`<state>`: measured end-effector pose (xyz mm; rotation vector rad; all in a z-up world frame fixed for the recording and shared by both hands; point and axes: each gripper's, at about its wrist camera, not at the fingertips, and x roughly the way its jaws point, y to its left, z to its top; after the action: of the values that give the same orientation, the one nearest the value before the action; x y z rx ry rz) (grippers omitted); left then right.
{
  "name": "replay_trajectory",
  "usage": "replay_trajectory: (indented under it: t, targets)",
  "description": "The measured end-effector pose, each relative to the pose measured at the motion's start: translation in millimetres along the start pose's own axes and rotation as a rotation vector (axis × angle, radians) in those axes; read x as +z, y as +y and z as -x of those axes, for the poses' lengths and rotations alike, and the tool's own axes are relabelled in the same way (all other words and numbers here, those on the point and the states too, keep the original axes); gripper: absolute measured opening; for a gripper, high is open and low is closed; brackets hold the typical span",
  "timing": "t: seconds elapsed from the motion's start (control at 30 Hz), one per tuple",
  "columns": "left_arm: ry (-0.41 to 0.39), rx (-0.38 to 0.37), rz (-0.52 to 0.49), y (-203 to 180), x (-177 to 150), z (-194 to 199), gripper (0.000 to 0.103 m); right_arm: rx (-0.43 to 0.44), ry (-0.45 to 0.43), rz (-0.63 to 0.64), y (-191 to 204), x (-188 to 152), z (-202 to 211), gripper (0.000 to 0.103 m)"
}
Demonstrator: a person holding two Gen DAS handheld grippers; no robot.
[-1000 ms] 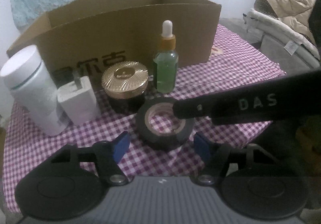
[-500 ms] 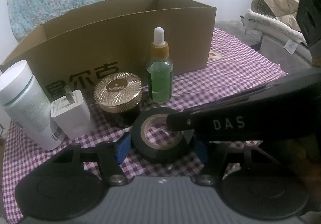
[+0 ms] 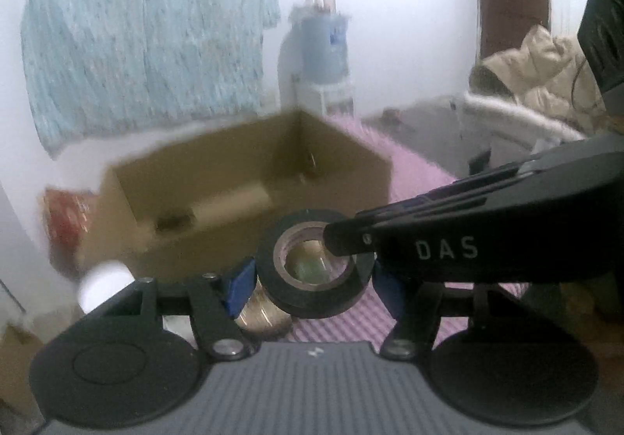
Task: Organize rigid objects
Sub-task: 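Lift the tape roll with the right gripper and carry it into the box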
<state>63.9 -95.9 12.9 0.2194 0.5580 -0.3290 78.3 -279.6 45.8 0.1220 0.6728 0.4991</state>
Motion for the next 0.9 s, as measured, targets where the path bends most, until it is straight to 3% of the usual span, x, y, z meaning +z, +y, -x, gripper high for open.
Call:
replay_trajectory:
  t: [0.17, 0.33, 0.43, 0.67, 0.9]
  targets:
    - [-0.002, 0.005, 0.025, 28, 51, -9, 0.067, 0.030, -0.017, 0.059, 5, 63, -7, 0.018]
    - [0.160, -0.035, 0.124, 77, 99, -67, 0.067, 0.054, 0.115, 0.041, -10, 126, -63, 0.018]
    - [0.269, -0.051, 0.179, 101, 111, -106, 0.067, 0.056, 0.219, -0.011, -24, 153, -109, 0.018]
    - [0.497, -0.057, 0.269, 132, 113, -192, 0.067, 0.062, 0.429, -0.095, -56, 174, -207, 0.018]
    - [0.606, -0.008, 0.280, 134, 105, -229, 0.067, 0.083, 0.528, -0.177, -72, 159, -255, 0.019]
